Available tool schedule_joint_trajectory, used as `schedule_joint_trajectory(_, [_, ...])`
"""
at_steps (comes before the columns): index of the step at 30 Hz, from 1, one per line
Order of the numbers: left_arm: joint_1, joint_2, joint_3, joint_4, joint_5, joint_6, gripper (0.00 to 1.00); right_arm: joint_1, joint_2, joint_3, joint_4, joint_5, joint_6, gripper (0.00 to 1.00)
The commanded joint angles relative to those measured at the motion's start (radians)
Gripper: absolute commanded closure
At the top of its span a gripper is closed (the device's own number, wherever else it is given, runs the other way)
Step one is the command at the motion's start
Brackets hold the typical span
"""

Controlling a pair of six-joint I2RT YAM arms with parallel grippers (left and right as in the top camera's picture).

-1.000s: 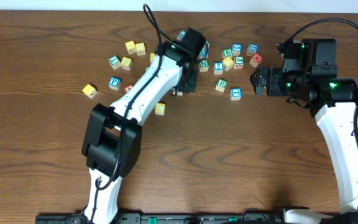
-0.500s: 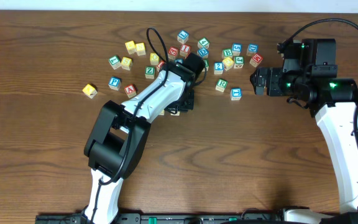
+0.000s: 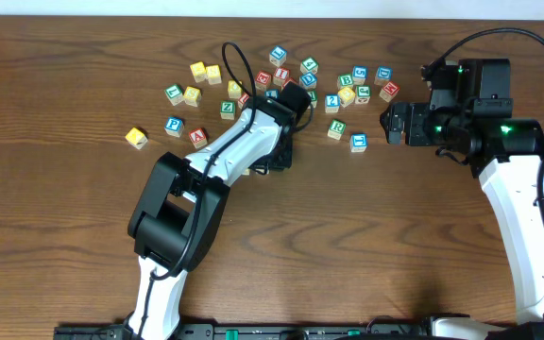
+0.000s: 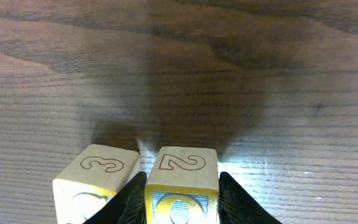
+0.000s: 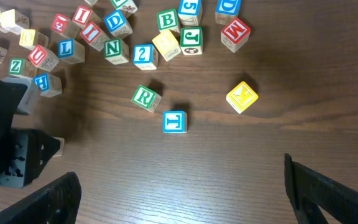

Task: Spell out CORL
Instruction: 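Place the O block just right of the C block, then raise the left arm away and move the right gripper toward blocks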

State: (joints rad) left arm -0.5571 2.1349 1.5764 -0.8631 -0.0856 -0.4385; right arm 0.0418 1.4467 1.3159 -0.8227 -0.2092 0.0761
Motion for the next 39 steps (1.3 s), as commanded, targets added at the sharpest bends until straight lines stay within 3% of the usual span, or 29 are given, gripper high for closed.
schedule_joint_trajectory(1, [0.004, 0.005, -0.011, -0.002, -0.020, -0.005, 0.65, 0.012, 0.000, 0.023, -0.001, 0.001, 0.012, 0.01])
schedule_joint_trajectory(6, [0.004, 0.005, -0.011, -0.002, -0.020, -0.004, 0.64, 0.012, 0.000, 0.023, -0.001, 0.001, 0.012, 0.01])
schedule_joint_trajectory(10, [0.004, 0.005, -0.011, -0.001, -0.020, 0.015, 0.56, 0.012, 0.000, 0.023, -0.001, 0.001, 0.012, 0.01])
schedule_joint_trajectory(16, [0.004, -0.008, 0.022, -0.002, -0.020, 0.027, 0.56, 0.012, 0.000, 0.023, 0.003, 0.001, 0.012, 0.01])
schedule_joint_trajectory(28, [0.020, -0.311, 0.051, 0.009, -0.020, 0.138, 0.55, 0.012, 0.000, 0.023, 0.003, -0.008, 0.026, 0.01])
schedule_joint_trajectory(39, [0.326, -0.548, 0.051, -0.092, -0.020, 0.154, 0.55, 0.013, 0.030, 0.080, -0.026, -0.040, 0.080, 0.08])
